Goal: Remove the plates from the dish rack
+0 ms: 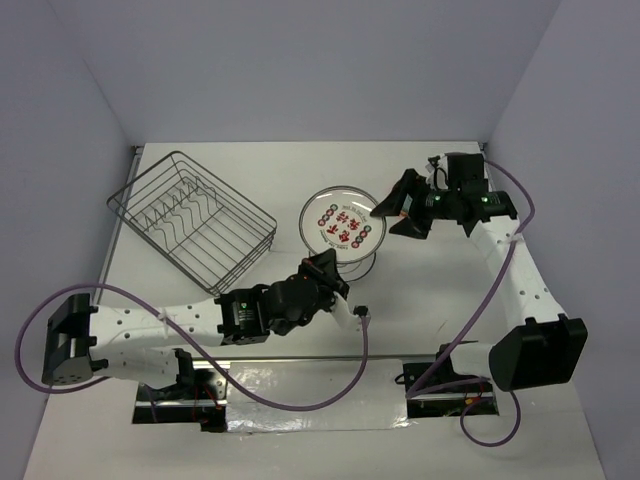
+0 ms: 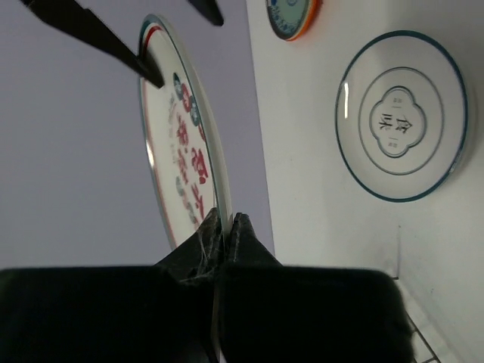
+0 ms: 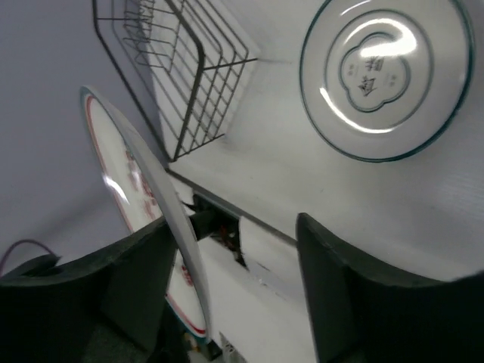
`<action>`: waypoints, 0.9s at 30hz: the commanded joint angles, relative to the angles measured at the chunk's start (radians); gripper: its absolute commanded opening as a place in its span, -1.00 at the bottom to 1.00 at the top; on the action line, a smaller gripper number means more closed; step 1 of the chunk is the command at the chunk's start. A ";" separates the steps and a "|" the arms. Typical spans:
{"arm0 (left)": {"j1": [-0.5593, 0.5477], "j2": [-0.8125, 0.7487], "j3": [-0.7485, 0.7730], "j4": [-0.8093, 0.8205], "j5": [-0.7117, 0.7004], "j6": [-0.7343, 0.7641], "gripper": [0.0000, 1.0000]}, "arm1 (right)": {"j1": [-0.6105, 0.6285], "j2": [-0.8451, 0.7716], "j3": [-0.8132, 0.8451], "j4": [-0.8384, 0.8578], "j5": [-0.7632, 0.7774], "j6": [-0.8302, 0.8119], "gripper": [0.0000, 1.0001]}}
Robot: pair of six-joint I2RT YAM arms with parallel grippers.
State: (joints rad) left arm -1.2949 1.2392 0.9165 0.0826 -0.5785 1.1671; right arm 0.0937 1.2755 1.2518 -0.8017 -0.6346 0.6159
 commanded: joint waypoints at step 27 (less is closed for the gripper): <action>0.429 -0.205 0.370 -0.786 -0.193 -1.256 0.99 | 0.027 0.202 -0.434 0.900 0.119 0.015 -0.58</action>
State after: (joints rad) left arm -0.9554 1.0340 1.2087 -0.5709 -0.7605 0.1551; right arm 0.1127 1.4555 0.8078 -0.0570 -0.4896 0.6548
